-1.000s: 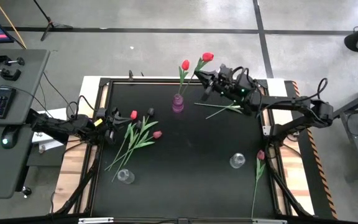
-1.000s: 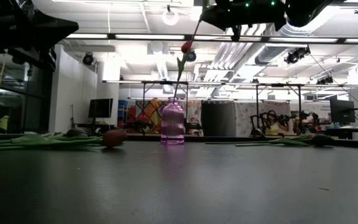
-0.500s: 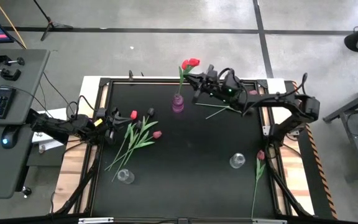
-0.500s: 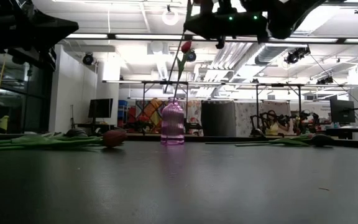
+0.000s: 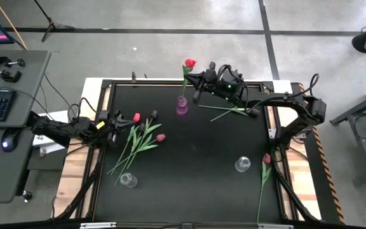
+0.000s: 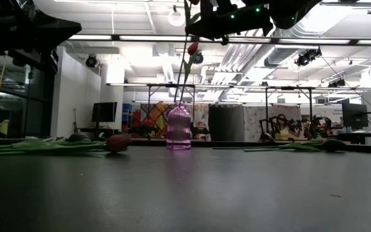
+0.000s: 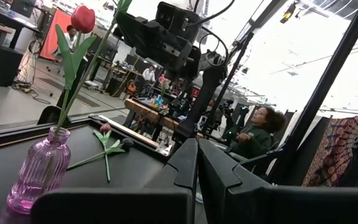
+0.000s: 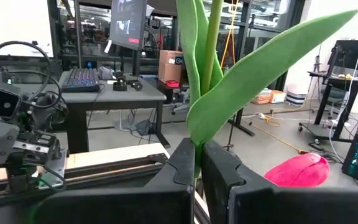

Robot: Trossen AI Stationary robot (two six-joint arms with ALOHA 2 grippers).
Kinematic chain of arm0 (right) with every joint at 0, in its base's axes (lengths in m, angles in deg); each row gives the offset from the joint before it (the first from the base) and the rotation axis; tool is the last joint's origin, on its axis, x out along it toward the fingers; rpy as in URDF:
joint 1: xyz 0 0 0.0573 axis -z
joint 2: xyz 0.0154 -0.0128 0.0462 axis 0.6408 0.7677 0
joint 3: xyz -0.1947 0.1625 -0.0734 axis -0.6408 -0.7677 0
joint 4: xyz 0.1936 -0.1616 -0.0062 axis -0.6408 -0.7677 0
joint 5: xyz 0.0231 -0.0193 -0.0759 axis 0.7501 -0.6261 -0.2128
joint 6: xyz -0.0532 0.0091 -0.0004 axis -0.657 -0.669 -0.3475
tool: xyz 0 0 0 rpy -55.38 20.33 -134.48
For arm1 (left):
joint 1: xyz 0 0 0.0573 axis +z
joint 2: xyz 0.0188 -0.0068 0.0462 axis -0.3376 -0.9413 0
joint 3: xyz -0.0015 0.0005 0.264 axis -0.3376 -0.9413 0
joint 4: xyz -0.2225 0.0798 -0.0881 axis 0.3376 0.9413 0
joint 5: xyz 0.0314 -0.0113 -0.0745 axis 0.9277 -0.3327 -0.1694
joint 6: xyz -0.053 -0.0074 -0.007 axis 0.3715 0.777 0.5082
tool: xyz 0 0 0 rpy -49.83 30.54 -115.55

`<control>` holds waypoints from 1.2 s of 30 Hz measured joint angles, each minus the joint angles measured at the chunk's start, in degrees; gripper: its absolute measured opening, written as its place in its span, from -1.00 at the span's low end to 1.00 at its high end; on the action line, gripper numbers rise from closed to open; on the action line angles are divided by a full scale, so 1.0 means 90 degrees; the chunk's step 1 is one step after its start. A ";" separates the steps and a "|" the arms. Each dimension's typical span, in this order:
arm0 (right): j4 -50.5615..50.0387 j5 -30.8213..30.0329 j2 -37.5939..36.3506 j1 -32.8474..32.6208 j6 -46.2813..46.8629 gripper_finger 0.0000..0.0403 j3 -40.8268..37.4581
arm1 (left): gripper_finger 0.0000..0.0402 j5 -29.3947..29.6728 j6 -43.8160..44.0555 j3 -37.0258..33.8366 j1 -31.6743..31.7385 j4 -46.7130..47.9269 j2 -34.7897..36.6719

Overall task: Sort flowers into vase by color
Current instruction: Put the right pink tulip into the violet vase

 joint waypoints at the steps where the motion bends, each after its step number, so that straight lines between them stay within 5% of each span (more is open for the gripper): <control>1: 0.0046 0.0000 0.0004 0.0000 0.0046 -1.00 -0.0003 | -1.00 0.0000 0.0000 0.0000 -0.0002 0.0001 0.0002; 31: -0.1228 -0.0326 0.0007 -0.0001 0.0928 -1.00 -0.0016 | -1.00 0.0000 0.0000 0.0000 -0.0001 -0.0002 0.0000; 36: -0.1316 -0.0328 0.0007 0.0039 0.1522 -0.82 -0.0016 | -1.00 0.0000 0.0000 0.0000 -0.0002 -0.0001 0.0000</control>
